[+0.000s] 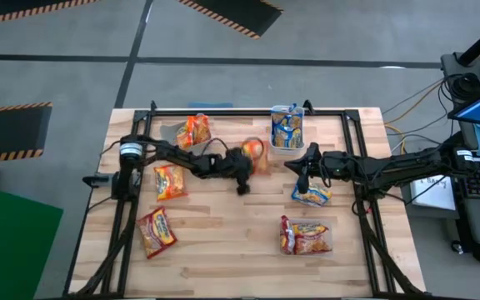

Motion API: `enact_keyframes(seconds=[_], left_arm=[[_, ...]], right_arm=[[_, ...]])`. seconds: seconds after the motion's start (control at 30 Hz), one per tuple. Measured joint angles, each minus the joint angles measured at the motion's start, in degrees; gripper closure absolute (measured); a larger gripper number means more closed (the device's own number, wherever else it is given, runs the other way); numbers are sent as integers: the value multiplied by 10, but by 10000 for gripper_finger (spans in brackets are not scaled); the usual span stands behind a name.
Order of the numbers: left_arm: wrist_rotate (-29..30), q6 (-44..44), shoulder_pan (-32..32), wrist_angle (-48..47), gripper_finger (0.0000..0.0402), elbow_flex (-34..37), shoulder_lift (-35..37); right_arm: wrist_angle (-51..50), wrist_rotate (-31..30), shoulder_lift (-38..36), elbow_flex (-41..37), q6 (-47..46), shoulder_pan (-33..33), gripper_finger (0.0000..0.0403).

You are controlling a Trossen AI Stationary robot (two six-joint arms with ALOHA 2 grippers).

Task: Sort Maruchan noodles
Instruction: Put the orange noodle pack into the gray bin

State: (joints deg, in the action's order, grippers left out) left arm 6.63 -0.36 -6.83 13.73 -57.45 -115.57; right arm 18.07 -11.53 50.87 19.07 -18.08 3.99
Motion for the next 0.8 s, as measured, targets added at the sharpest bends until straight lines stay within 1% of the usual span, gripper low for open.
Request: enact_keyframes(seconds=[0.1, 0.23, 0.33, 0.47, 0.63, 0.8], left_arm=[[-26, 21, 46, -64, 362, 3, 31], [-31, 49, 100, -156, 362, 7, 83], [-30, 53, 123, -190, 362, 7, 132], [-30, 51, 137, -228, 362, 7, 193], [-33, 11, 140, -225, 361, 7, 254], [-26, -67, 139, -227, 361, 7, 265]], right_arm=[[-2, 0, 0, 0, -4, -1, 394], [-3, 0, 0, 0, -9, -1, 394], [-3, 0, 0, 0, -10, -1, 394], [-3, 0, 1, 0, -15, -6, 394], [-1, 2, 1, 0, 4, -14, 394], [7, 2, -12, 2, 79, -15, 394]])
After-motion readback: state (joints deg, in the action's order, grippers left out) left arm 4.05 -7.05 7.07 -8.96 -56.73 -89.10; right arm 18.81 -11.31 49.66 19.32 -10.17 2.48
